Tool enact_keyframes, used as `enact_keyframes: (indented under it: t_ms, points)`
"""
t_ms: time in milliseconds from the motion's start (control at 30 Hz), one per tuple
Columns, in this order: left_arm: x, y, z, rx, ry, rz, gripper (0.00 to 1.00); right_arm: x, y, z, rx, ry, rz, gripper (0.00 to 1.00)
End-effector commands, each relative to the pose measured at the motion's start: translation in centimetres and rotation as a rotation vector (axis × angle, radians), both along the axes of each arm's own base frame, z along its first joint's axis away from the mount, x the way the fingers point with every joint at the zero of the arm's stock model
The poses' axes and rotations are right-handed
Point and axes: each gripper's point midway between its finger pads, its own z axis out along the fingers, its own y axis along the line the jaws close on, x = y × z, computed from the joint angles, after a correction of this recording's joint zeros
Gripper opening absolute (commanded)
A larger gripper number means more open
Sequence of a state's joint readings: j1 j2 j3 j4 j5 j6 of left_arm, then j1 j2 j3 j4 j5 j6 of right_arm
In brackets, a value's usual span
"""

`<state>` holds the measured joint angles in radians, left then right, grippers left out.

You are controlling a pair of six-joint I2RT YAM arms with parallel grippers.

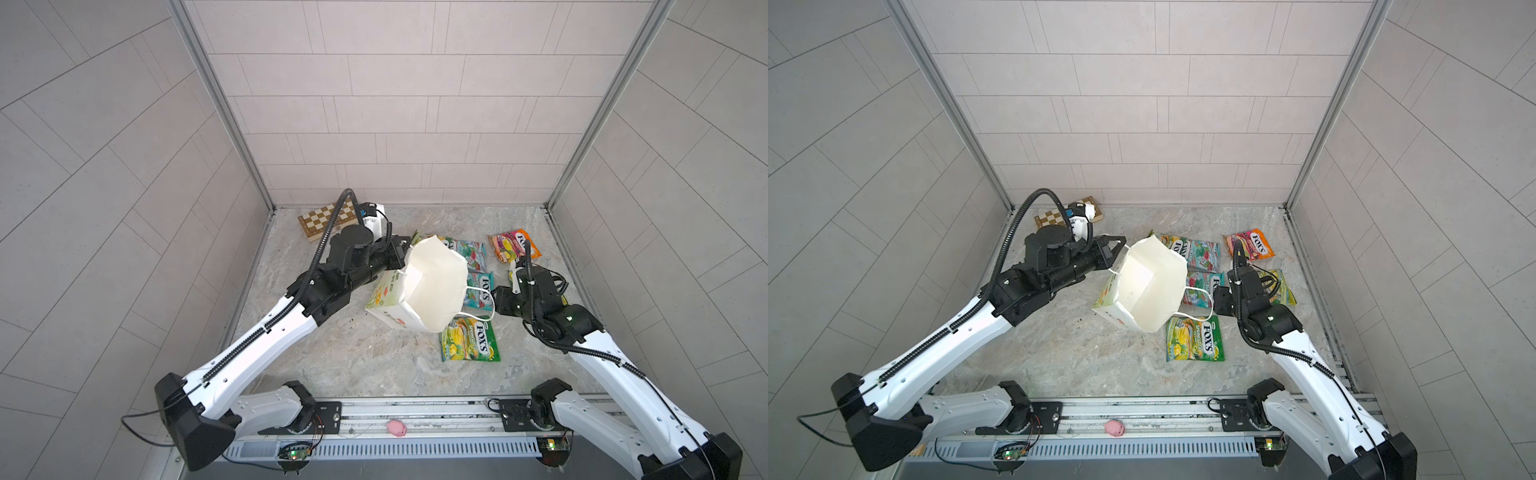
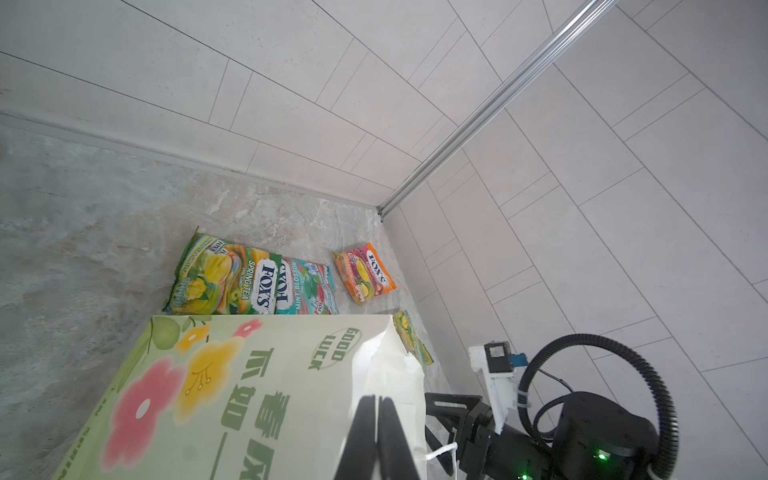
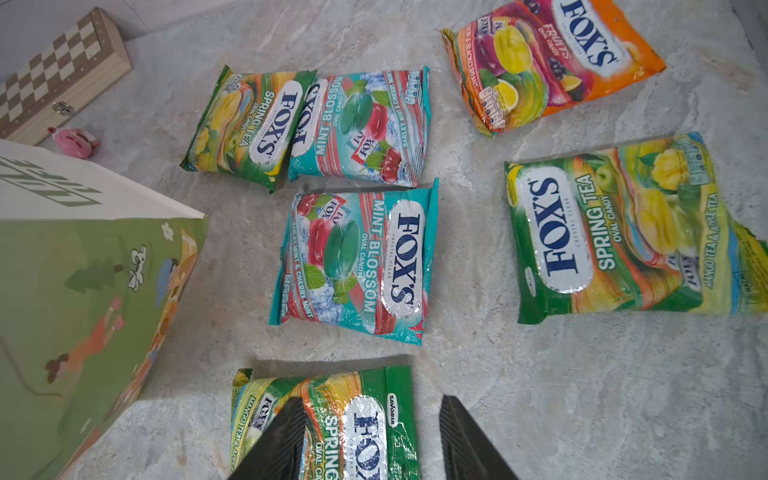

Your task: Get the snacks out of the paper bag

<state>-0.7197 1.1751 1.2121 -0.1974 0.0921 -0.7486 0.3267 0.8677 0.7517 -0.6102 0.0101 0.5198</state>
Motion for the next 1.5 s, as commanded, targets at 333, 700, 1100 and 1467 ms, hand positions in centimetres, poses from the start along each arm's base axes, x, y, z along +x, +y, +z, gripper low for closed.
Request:
enact_keyframes:
  t_ms: [333,700,1100,1467]
  points:
    - [3.8,3.1,-3.9,-0.222,0.151,0.082,0.0,-0.5,-1.2,0.5,-0.061,0.004,-0.014,0.54]
    - [6.5,9.2,-7.7,-0.2,0.196,0.22,0.03,-0.4,-1.3,0.4,-0.072,0.007,-0.021,0.54]
    - [6.2,13.6,-7.2,0.068,0.091,0.303,0.89,-0.1,-1.9,0.4,-0.101,-0.012,-0.04,0.54]
    - [5.4,17.0,-4.7,0.485,-0.054,0.322,0.96,2.7,-5.7,1.5,-0.301,-0.189,-0.201,0.56]
